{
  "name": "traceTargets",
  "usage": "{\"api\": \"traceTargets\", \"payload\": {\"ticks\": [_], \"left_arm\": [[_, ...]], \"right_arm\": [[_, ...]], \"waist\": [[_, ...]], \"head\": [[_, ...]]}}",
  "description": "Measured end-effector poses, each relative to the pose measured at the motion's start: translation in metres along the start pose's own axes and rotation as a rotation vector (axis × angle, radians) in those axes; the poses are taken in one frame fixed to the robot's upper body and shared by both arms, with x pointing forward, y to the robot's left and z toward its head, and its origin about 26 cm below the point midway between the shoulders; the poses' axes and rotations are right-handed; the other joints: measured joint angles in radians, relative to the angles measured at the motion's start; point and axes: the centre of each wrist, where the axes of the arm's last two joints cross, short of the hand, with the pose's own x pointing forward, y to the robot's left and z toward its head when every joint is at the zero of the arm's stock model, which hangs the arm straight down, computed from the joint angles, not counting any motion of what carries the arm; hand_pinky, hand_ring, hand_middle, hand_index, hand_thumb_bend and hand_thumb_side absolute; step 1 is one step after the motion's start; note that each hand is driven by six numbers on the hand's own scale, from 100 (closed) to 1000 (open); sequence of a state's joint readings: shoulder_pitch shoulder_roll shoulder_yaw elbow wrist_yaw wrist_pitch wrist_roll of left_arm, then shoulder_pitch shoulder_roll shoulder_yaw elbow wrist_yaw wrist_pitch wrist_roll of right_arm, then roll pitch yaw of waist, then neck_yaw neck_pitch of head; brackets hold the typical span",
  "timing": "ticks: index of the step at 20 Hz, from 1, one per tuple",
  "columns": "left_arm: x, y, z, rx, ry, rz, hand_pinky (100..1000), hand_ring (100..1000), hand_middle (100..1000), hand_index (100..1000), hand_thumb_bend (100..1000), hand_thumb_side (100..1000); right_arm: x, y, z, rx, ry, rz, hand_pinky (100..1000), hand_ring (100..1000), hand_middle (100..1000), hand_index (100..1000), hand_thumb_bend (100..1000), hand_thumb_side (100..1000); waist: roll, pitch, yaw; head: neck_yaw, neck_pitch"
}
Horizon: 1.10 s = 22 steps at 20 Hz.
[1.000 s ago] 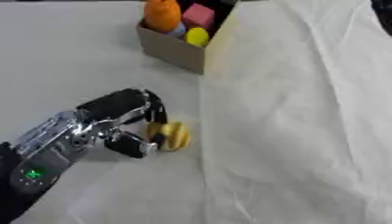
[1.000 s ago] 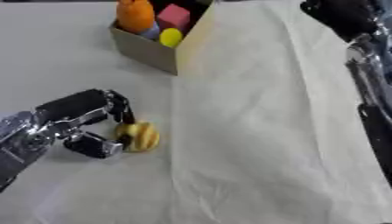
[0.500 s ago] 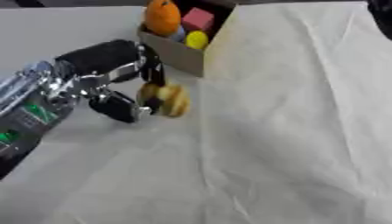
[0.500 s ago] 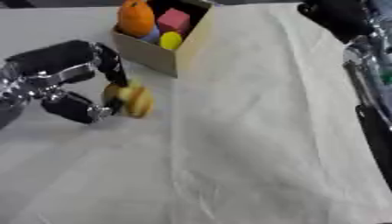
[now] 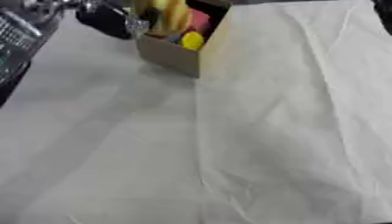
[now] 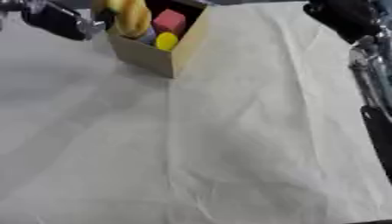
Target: Pick up objects on the table and place them in the box.
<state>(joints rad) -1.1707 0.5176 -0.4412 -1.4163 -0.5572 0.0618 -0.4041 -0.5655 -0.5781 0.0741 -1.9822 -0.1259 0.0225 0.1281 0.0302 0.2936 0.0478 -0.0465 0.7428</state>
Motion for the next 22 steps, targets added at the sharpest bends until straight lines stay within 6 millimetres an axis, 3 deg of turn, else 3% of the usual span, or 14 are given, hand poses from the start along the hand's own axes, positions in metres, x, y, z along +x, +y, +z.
{"api": "traceTargets", "payload": {"ticks": [6,13,17,21,22], "left_arm": [[-0.039,-0.027,-0.032,-0.034,0.083,0.062,705,612,579,616,171,113],[-0.057,-0.063,-0.054,-0.075,0.135,0.071,717,623,590,634,226,167],[-0.059,-0.078,-0.061,-0.084,0.156,0.048,751,687,666,757,443,297],[-0.061,-0.081,-0.061,-0.086,0.187,-0.007,778,739,734,853,586,456],[-0.06,-0.079,-0.061,-0.078,0.188,-0.018,777,738,733,852,586,463]], "right_arm": [[0.004,-0.002,-0.005,0.003,-0.023,0.007,931,701,651,796,100,565],[0.006,-0.001,-0.008,0.01,-0.035,0.009,931,700,652,796,100,565],[0.006,-0.001,-0.008,0.011,-0.036,0.008,931,700,652,796,100,565],[0.006,-0.001,-0.008,0.011,-0.036,0.006,931,700,652,796,100,566],[0.006,-0.001,-0.008,0.011,-0.036,0.006,931,700,652,796,100,566]], "waist": [[-0.004,0.013,-0.022],[-0.007,0.018,-0.034],[-0.006,0.019,-0.043],[-0.004,0.019,-0.043],[-0.004,0.019,-0.042]], "head": [[0.03,-0.015],[0.047,-0.028],[0.051,-0.035],[0.052,-0.04],[0.052,-0.04]]}}
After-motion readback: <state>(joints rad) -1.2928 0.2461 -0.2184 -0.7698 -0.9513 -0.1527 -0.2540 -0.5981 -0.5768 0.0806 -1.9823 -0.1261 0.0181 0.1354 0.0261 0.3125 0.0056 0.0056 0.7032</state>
